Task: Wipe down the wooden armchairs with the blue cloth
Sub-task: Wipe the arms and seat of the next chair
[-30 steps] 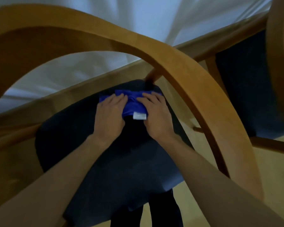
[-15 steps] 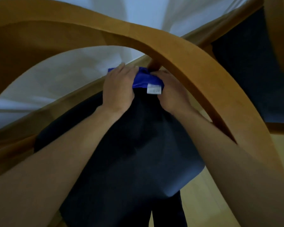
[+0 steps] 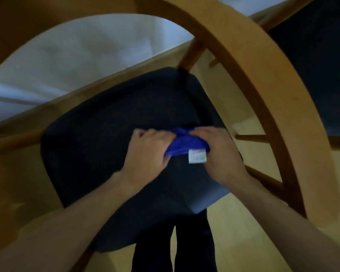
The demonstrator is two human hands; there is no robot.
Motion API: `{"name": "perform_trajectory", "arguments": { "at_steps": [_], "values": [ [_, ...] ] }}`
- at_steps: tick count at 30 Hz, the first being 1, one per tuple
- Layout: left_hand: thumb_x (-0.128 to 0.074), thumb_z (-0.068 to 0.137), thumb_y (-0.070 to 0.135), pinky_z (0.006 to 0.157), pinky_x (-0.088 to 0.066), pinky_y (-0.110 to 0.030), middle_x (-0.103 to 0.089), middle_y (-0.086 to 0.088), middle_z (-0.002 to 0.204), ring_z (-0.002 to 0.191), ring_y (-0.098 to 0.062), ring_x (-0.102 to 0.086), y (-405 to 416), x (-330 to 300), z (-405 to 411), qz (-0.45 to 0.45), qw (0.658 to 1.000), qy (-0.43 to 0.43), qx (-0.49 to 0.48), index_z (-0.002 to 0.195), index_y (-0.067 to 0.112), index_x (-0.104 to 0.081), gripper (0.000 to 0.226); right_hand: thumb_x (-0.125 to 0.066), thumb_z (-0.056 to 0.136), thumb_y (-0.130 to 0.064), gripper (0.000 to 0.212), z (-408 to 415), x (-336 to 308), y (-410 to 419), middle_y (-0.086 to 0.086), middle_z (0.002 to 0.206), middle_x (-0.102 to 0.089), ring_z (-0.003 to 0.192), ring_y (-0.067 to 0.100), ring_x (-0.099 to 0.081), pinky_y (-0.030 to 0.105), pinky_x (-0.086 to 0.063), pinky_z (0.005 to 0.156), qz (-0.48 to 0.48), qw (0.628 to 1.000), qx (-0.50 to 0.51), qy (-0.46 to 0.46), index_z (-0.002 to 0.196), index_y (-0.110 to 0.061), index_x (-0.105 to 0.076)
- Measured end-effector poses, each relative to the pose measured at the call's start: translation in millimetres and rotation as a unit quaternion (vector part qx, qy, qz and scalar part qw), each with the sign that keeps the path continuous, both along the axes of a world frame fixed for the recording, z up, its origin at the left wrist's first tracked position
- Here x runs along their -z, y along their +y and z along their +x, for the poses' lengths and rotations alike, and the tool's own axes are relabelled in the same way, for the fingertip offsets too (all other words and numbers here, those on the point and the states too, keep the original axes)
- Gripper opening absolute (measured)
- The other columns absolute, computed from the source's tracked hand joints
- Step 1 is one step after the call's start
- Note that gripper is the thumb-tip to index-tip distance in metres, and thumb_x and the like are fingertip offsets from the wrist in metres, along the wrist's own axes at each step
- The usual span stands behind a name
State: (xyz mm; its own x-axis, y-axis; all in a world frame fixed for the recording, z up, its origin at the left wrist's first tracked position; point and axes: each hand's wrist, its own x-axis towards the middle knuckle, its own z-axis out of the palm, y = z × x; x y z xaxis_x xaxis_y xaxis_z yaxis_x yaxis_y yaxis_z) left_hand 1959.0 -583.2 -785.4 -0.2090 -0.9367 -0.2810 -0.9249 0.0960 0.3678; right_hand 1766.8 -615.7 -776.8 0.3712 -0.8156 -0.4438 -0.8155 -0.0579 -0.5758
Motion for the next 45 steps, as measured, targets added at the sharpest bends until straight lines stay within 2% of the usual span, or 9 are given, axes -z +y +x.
{"name": "perform_trajectory", "arguments": {
  "at_steps": [7, 11, 15, 23, 27, 29, 33, 39, 45],
  "values": [
    [-0.055, 0.088, 0.017, 0.088, -0.046, -0.040, -0.065, -0.005, 0.103, 0.096, -0.026, -0.060, -152.7, 4.1, 27.8, -0.122, 0.989, -0.038, -0.068, 0.113, 0.023, -0.063, 0.027, -0.047, 0.093, -0.005, 0.027, 57.9, 12.6, -124.5, -0.010, 0.091, -0.057, 0.077, -0.005, -0.051, 0.012, -0.037, 0.075, -0.100, 0.988, 0.107, -0.053, 0.105, -0.025, -0.061],
    [-0.056, 0.081, 0.007, 0.087, -0.047, -0.040, -0.066, -0.005, 0.104, 0.099, -0.028, -0.060, -134.4, 19.1, 22.1, -0.003, 0.995, -0.001, -0.103, 0.104, 0.021, -0.068, 0.029, -0.049, 0.093, -0.002, 0.033, 50.3, 30.2, -107.3, -0.006, 0.110, -0.059, 0.102, 0.012, -0.056, 0.007, -0.039, 0.088, -0.051, 0.991, 0.088, -0.092, 0.116, -0.020, -0.063],
    [-0.055, 0.078, 0.012, 0.083, -0.048, -0.040, -0.067, 0.002, 0.104, 0.097, -0.024, -0.061, -79.5, 8.9, 15.8, 0.030, 0.995, 0.037, -0.087, 0.098, 0.023, -0.070, 0.028, -0.059, 0.092, -0.005, 0.039, 37.5, 29.7, -55.6, 0.008, 0.134, -0.057, 0.126, 0.028, -0.049, 0.042, -0.037, 0.110, -0.057, 0.998, 0.014, 0.019, 0.130, -0.011, -0.061],
    [-0.053, 0.089, 0.008, 0.102, -0.039, -0.040, -0.052, 0.009, 0.134, 0.122, -0.016, -0.045, -10.9, -0.6, 13.2, 0.179, 0.982, 0.068, 0.005, 0.132, 0.029, -0.055, 0.048, -0.072, 0.079, 0.001, 0.059, 5.7, -0.2, 7.4, 0.000, 0.139, -0.055, 0.125, 0.025, -0.045, 0.027, -0.035, 0.101, 0.024, 0.998, -0.029, 0.054, 0.133, -0.018, -0.059],
    [-0.037, 0.091, 0.019, 0.098, -0.043, -0.042, -0.063, -0.006, 0.122, 0.115, -0.026, -0.054, -57.8, -14.1, 50.6, 0.027, 0.986, 0.127, -0.109, 0.120, 0.017, -0.066, 0.041, -0.069, 0.078, 0.001, 0.063, 56.9, -6.6, -44.5, -0.002, 0.141, -0.054, 0.126, 0.028, -0.047, 0.033, -0.039, 0.098, -0.085, 0.996, 0.009, 0.008, 0.136, -0.019, -0.057],
    [-0.037, 0.091, 0.027, 0.092, -0.044, -0.037, -0.066, -0.009, 0.112, 0.106, -0.027, -0.058, -100.4, -16.5, 83.8, -0.015, 0.986, 0.111, -0.127, 0.112, 0.018, -0.069, 0.040, -0.065, 0.084, -0.006, 0.059, 96.5, -2.4, -84.4, -0.004, 0.143, -0.051, 0.127, 0.028, -0.044, 0.029, -0.032, 0.095, -0.151, 0.988, 0.009, 0.023, 0.139, -0.024, -0.053],
    [-0.055, 0.092, 0.024, 0.071, -0.043, -0.031, -0.063, 0.000, 0.087, 0.085, -0.023, -0.060, -164.1, -5.8, 138.9, 0.140, 0.989, 0.005, -0.048, 0.093, 0.022, -0.065, 0.011, -0.057, 0.086, -0.005, 0.054, 151.9, 17.6, -121.0, -0.004, 0.143, -0.047, 0.124, 0.033, -0.038, 0.040, -0.045, 0.084, -0.164, 0.982, 0.008, 0.092, 0.136, -0.026, -0.051],
    [-0.058, 0.086, 0.004, 0.071, -0.046, -0.037, -0.059, -0.006, 0.080, 0.076, -0.026, -0.056, -100.6, 7.7, 196.7, 0.156, 0.975, -0.071, -0.141, 0.074, 0.025, -0.055, 0.025, -0.052, 0.087, -0.007, 0.034, 238.2, 28.5, -47.7, 0.001, 0.121, -0.058, 0.115, 0.030, -0.040, 0.033, -0.037, 0.065, -0.123, 0.986, 0.000, 0.116, 0.117, -0.022, -0.059],
    [-0.048, 0.096, 0.012, 0.078, -0.054, -0.041, -0.056, -0.006, 0.082, 0.077, -0.023, -0.059, -20.2, -12.1, 251.7, 0.214, 0.930, -0.204, -0.220, 0.091, 0.012, -0.057, 0.010, -0.059, 0.089, -0.015, 0.035, 311.1, 20.5, 19.0, 0.002, 0.130, -0.053, 0.116, 0.031, -0.036, 0.038, -0.045, 0.089, -0.048, 0.987, -0.149, 0.036, 0.124, -0.017, -0.056]
  ]
}}
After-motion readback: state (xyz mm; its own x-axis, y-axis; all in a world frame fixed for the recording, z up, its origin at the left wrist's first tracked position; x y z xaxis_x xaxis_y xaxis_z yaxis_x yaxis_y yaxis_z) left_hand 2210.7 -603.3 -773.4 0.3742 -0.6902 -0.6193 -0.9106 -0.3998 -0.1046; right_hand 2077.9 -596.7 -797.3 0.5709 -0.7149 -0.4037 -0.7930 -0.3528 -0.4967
